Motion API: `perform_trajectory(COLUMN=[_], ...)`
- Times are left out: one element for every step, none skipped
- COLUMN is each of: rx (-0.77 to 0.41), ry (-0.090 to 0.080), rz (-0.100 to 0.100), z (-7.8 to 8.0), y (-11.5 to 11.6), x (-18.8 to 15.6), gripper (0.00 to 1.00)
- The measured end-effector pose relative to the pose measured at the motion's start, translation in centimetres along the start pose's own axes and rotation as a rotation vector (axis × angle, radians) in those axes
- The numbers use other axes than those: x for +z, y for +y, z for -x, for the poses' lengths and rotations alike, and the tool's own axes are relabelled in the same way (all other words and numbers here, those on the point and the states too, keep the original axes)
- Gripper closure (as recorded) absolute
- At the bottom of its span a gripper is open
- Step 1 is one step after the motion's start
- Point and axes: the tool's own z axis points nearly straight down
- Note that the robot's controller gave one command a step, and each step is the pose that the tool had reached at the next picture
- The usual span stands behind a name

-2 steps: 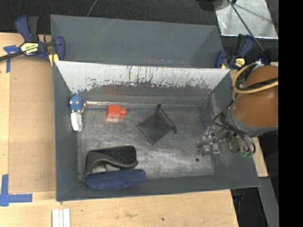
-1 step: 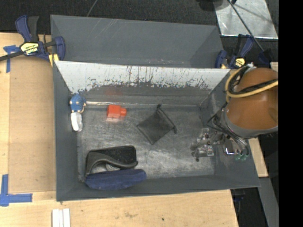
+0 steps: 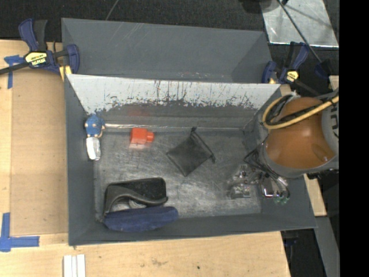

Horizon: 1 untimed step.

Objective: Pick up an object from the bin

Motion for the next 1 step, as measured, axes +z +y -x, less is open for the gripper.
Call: perform_trajectory(rx=[0.047], ry=[0.000], rz=[0.000], z=[0.27], y=[-0.34], x=[1.68], gripper=[1.00])
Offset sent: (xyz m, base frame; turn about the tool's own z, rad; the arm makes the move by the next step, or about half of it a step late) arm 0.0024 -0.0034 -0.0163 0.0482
